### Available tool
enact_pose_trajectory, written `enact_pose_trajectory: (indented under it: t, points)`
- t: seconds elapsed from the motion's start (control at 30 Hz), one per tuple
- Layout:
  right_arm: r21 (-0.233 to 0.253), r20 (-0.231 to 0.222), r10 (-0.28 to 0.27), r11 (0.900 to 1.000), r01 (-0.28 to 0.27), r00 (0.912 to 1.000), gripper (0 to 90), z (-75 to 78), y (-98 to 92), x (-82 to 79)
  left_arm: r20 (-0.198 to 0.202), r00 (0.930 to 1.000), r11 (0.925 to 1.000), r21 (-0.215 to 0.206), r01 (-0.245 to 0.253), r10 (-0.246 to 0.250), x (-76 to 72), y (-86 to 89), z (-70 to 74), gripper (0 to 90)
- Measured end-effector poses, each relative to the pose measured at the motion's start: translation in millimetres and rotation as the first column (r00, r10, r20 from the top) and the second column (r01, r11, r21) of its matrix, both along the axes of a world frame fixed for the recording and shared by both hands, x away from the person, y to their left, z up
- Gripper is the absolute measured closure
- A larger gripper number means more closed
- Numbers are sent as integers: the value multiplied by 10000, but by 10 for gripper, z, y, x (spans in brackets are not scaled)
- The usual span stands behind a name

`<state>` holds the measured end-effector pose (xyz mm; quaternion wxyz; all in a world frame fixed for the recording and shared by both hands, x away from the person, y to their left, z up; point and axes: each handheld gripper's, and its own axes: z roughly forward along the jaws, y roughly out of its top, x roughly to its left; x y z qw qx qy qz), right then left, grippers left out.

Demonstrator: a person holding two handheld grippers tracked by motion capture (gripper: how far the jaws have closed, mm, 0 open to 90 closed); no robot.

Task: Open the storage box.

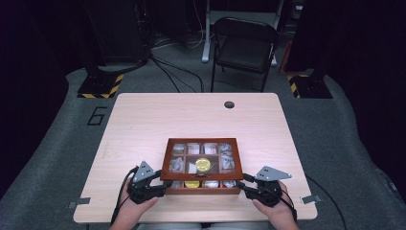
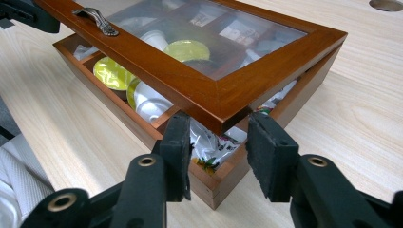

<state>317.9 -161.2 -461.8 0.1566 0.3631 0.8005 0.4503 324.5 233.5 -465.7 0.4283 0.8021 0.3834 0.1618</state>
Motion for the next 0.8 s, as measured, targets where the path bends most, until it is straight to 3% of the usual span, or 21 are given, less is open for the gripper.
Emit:
enact_pose_trajectory:
  t: [0.1, 0.23, 0.43, 0.8]
  points:
    - [-88, -109, -53, 9999, 52, 9999, 537, 15, 11, 17, -50, 10000, 10000, 56, 59, -59, 21, -1, 23, 409]
    - [-197, 110, -198, 9996, 200, 9997, 494, 80, 33, 49, 84, 9999, 10000, 10, 93, -93, 51, -2, 117, 401]
    - [-69, 485, -347, 9994, 351, 9982, 481, 199, 49, 135, -57, 9998, 9986, -505, -171, 168, 167, 25, 226, 397]
    - [487, 888, -444, 9980, 401, 9951, 478, 433, 51, 317, 770, 9962, 9968, -711, -365, 419, 313, 10, 489, 401]
